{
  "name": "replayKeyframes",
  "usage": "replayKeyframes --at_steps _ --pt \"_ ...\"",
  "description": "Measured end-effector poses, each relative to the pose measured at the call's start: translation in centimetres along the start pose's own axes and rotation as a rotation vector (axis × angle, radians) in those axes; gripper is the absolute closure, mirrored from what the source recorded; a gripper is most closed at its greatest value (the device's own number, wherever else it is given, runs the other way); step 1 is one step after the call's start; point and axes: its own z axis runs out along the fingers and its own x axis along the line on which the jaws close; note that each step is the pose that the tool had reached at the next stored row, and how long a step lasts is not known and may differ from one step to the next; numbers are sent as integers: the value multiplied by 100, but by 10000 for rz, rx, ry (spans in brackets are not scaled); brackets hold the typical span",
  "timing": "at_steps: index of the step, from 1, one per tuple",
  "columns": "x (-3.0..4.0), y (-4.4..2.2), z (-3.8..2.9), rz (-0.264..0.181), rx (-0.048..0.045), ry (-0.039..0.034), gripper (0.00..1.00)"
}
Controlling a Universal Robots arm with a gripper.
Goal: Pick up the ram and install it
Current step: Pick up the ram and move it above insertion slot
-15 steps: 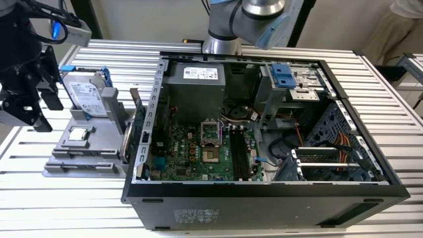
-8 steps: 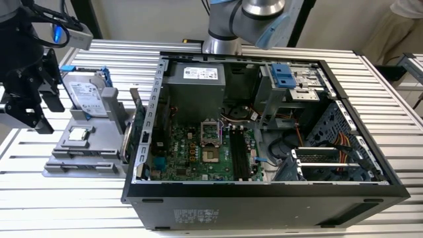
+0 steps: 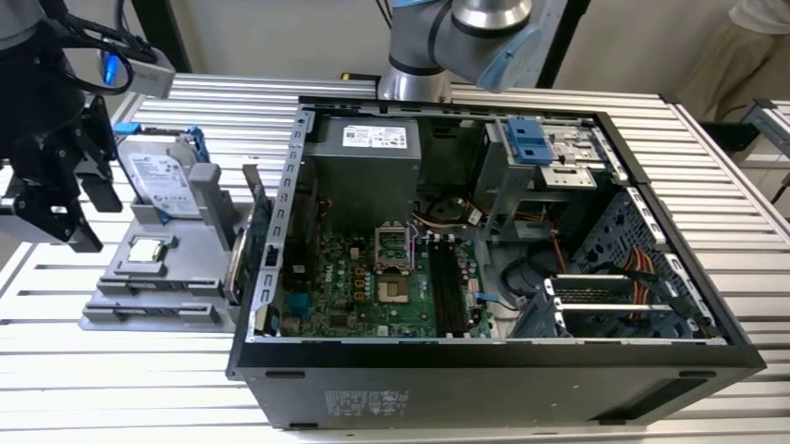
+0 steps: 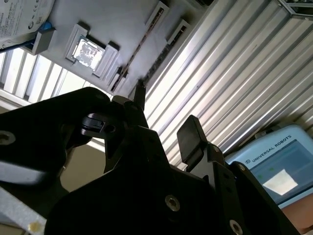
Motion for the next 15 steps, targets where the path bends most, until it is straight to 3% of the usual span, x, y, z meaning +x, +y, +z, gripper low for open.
replayKeyframes --at_steps 15 --pt "-5 -5 107 0 0 0 0"
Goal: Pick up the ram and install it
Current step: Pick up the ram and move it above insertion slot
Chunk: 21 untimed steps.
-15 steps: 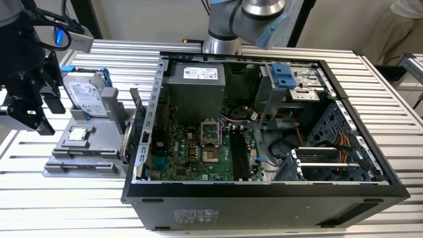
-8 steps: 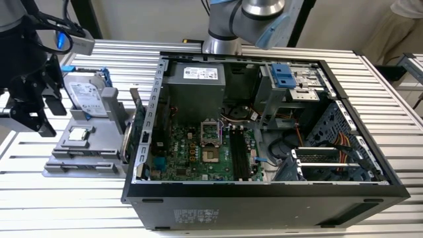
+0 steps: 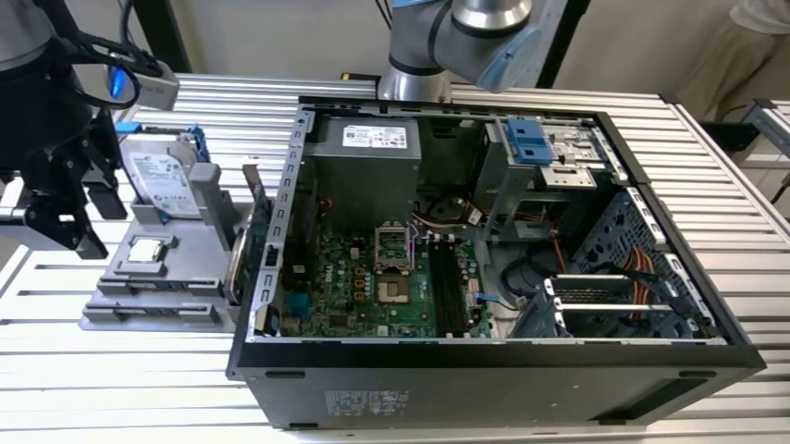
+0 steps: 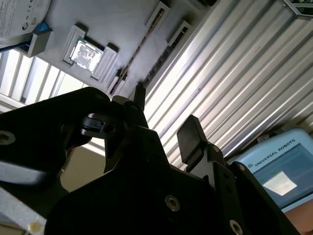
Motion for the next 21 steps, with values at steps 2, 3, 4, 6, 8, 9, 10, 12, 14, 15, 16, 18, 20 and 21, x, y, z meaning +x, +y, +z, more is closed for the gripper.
replayKeyframes --at_steps 2,3,4,6,8,9,10,12,14,15,16,18,20,21 --pt "-1 0 12 0 -1 1 0" --pt "-1 0 16 0 4 1 0" --pt "-1 2 20 1 8 2 0" --pt "-1 2 30 1 10 2 0" --pt "-1 2 41 1 11 1 0" --pt "-1 3 46 10 11 1 0" --pt "-1 4 49 47 10 1 0" --pt "-2 5 60 107 10 -4 0" --pt "-2 6 69 153 8 -4 0" --pt "-2 6 74 177 7 -6 0" --pt "-2 6 78 192 7 -6 0" --pt "-3 6 89 196 8 -7 0" --pt "-3 6 101 196 9 -8 0" --pt "-3 6 105 197 6 -6 0"
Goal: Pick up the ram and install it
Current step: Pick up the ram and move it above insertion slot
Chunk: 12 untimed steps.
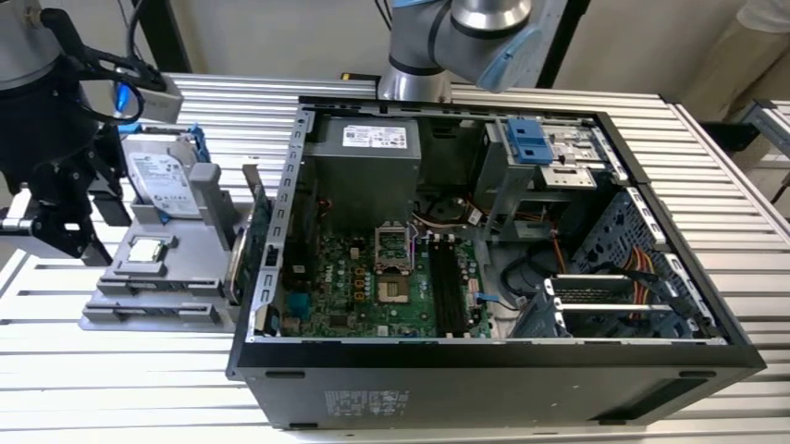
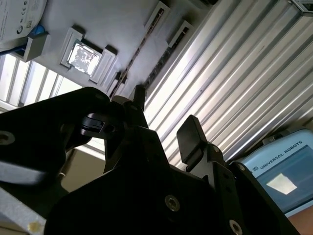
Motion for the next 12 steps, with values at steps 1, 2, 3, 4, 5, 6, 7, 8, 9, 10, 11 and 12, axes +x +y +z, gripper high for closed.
replayKeyframes --at_steps 1,2,3,4,5,6,7,8,9,10,11,12 --pt "0 0 5 0 0 0 0" --pt "0 0 13 0 3 -3 0" --pt "-1 -1 17 0 0 1 0" --pt "-1 -1 24 0 2 -1 0" --pt "-1 -1 29 0 0 0 0" --pt "-1 -1 36 0 1 -1 0" --pt "-1 -1 41 0 0 0 0" --pt "-1 -1 48 0 0 0 0" --pt "-1 -2 54 0 1 0 0" --pt "-2 -2 59 0 -1 3 0" --pt "-1 -2 67 0 2 2 0" --pt "-2 -2 72 0 0 4 0"
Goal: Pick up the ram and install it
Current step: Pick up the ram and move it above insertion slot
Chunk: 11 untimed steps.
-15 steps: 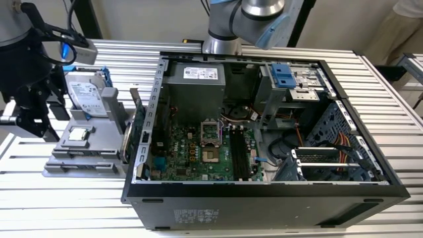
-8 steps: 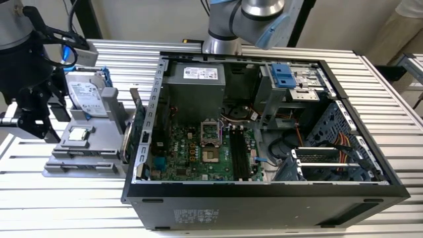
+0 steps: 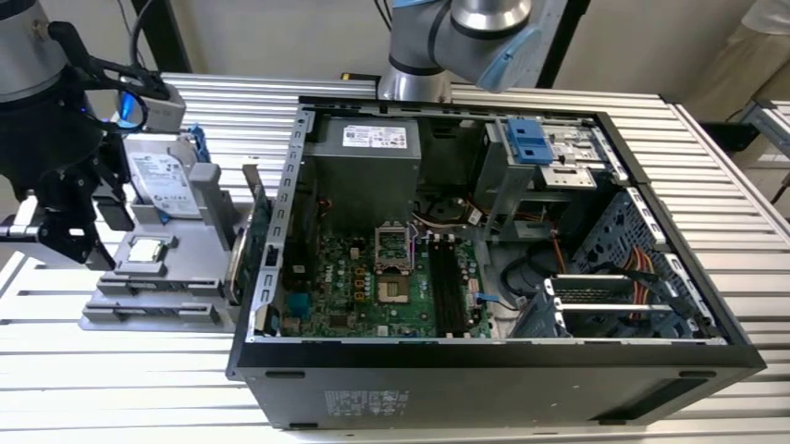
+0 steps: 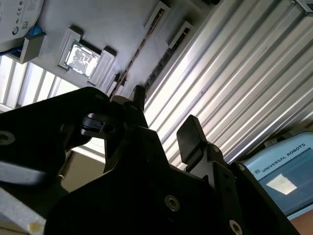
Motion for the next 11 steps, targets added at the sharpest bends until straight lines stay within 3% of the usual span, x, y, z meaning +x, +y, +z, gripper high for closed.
replayKeyframes --at_steps 11 --pt "-1 -3 72 0 2 13 0"
